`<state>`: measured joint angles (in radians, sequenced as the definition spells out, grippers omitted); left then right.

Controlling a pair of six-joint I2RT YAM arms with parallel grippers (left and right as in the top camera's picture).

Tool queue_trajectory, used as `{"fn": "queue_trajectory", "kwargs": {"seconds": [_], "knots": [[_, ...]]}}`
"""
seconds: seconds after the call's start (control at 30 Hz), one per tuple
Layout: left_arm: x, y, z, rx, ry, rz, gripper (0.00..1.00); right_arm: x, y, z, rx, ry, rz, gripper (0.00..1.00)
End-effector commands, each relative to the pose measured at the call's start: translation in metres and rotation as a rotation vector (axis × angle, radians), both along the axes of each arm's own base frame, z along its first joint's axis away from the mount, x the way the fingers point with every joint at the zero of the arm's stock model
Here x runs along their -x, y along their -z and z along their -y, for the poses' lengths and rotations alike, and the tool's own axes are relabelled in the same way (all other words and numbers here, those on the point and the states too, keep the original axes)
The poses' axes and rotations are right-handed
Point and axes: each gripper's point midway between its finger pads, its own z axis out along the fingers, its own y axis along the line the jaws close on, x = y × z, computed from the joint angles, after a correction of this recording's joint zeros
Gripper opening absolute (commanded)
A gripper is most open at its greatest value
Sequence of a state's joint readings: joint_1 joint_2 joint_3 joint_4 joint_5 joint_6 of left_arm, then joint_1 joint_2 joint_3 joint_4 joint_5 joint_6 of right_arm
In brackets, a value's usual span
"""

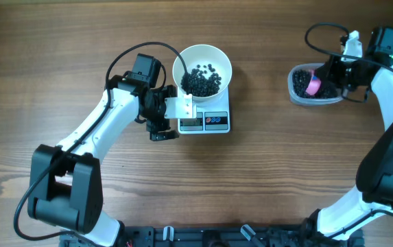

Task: Scoop item into bowl and weigh 150g on scale

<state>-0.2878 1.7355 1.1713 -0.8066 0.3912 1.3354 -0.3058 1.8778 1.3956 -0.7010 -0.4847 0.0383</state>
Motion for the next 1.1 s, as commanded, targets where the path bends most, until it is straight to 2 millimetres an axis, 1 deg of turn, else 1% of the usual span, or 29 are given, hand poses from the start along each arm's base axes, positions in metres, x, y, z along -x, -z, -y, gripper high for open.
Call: {"fn": "queue_trajectory", "kwargs": {"seconds": [0.0,0.1,0.17,0.2,0.33,0.4,0.5,0.6,0.67,0.73,0.8,0.9,0.97,1.07], "knots": [[0.004,0.005,0.001,0.012,0.018,-0.017,1.00,0.012,0.034,-0.005,-0.075,-0.022,-0.080,0.04],[0.004,0.005,0.001,0.012,0.018,-0.017,1.00,0.018,0.031,-0.012,-0.133,-0.044,-0.087,0.04],[0.004,0.005,0.001,0.012,0.018,-0.017,1.00,0.022,0.026,-0.025,-0.190,-0.085,-0.082,0.04],[0.004,0.005,0.001,0.012,0.018,-0.017,1.00,0.024,0.026,-0.027,-0.195,-0.090,-0.092,0.04],[0.004,0.005,0.001,0.012,0.018,-0.017,1.00,0.015,0.027,-0.023,-0.168,-0.094,-0.052,0.04],[0.004,0.005,0.001,0.012,0.018,-0.017,1.00,0.008,0.032,-0.012,-0.112,-0.065,-0.041,0.04],[0.004,0.005,0.001,0.012,0.018,-0.017,1.00,0.018,0.032,-0.020,-0.154,-0.084,-0.074,0.04],[0.004,0.005,0.001,0.012,0.018,-0.017,1.00,0.025,0.031,-0.026,-0.159,-0.162,-0.061,0.04],[0.004,0.005,0.001,0.012,0.018,-0.017,1.00,0.027,0.030,-0.021,-0.176,-0.151,-0.061,0.04],[0.004,0.005,0.001,0.012,0.018,-0.017,1.00,0.027,0.022,-0.016,-0.235,-0.133,-0.033,0.04],[0.004,0.005,0.001,0.012,0.018,-0.017,1.00,0.029,0.016,-0.001,-0.287,-0.091,-0.008,0.04],[0.004,0.005,0.001,0.012,0.018,-0.017,1.00,0.032,0.014,0.021,-0.307,-0.033,0.008,0.04],[0.004,0.005,0.001,0.012,0.018,-0.017,1.00,0.032,0.008,0.025,-0.344,-0.023,0.034,0.04],[0.004,0.005,0.001,0.012,0.018,-0.017,1.00,0.033,0.006,0.032,-0.353,-0.006,0.045,0.04]]}}
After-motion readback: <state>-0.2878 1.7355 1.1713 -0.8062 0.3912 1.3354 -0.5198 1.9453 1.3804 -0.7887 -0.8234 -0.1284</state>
